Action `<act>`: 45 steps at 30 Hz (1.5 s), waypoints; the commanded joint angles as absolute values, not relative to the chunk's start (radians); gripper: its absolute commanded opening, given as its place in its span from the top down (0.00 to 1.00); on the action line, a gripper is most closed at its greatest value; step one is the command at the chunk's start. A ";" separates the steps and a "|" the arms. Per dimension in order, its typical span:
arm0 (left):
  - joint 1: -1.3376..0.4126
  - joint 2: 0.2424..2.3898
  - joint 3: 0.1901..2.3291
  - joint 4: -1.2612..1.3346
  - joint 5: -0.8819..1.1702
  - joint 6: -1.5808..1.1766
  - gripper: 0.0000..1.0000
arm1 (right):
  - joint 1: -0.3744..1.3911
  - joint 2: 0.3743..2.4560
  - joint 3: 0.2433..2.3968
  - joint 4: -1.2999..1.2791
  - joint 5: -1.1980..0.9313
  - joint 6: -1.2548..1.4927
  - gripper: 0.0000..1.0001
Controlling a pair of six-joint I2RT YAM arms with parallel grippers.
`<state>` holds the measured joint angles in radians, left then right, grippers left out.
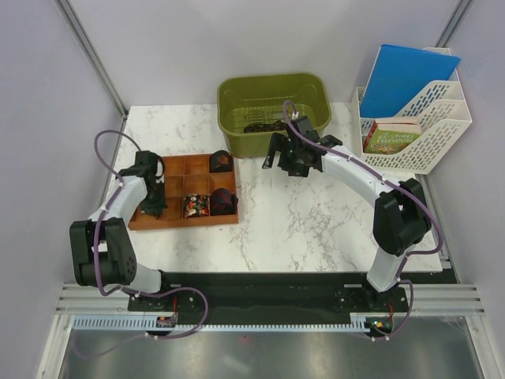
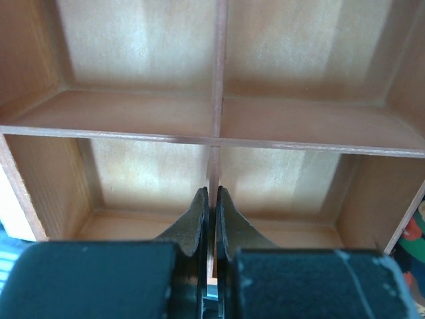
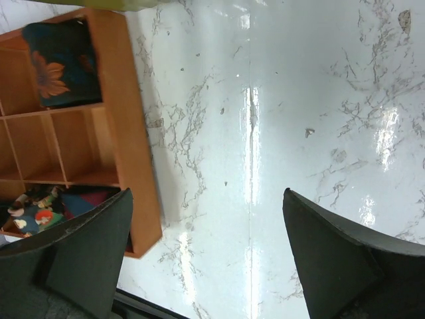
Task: Roll the ties
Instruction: Move the storage box to the corner of the board, then reset both arms
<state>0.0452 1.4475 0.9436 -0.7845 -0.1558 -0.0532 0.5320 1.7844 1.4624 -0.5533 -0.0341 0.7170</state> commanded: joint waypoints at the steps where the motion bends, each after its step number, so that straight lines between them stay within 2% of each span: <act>1: 0.150 1.439 0.988 -0.758 -0.242 0.026 0.98 | 0.512 1.761 1.465 -0.537 -0.061 0.707 0.02; 7: 0.170 1.587 1.092 -0.628 -0.209 0.054 0.98 | 0.483 1.779 1.482 -0.519 -0.107 0.704 0.02; 17: 0.179 1.956 1.518 -0.468 -0.210 0.061 0.98 | 0.426 1.756 1.462 -0.503 -0.133 0.664 0.02; 21: 0.181 2.087 1.647 -0.445 -0.119 0.074 0.98 | 0.407 1.744 1.447 -0.491 -0.144 0.643 0.02; 28: 0.176 2.244 1.868 -0.440 -0.060 0.179 0.98 | 0.391 1.738 1.434 -0.454 -0.195 0.589 0.02; 33: 0.176 2.266 1.927 -0.439 -0.051 0.167 0.96 | 0.367 1.744 1.460 -0.425 -0.239 0.539 0.02; 34: 0.176 2.267 1.949 -0.440 -0.058 0.172 0.89 | 0.356 1.744 1.465 -0.420 -0.248 0.529 0.02; 35: 0.176 2.260 1.962 -0.445 -0.064 0.181 0.65 | 0.348 1.746 1.471 -0.420 -0.258 0.508 0.02; 36: 0.178 2.250 1.973 -0.457 -0.067 0.187 0.52 | 0.332 1.746 1.482 -0.416 -0.279 0.497 0.02; 37: 0.179 2.238 1.985 -0.460 -0.067 0.195 0.27 | 0.322 1.743 1.485 -0.417 -0.285 0.488 0.02; 39: 0.183 2.186 1.990 -0.462 -0.084 0.221 0.05 | 0.290 1.730 1.497 -0.416 -0.293 0.463 0.02; 40: 0.183 2.165 1.994 -0.462 -0.086 0.232 0.00 | 0.279 1.726 1.503 -0.417 -0.313 0.453 0.02; 45: 0.166 2.001 2.046 -0.573 -0.022 0.249 0.00 | 0.195 1.694 1.543 -0.419 -0.345 0.405 0.02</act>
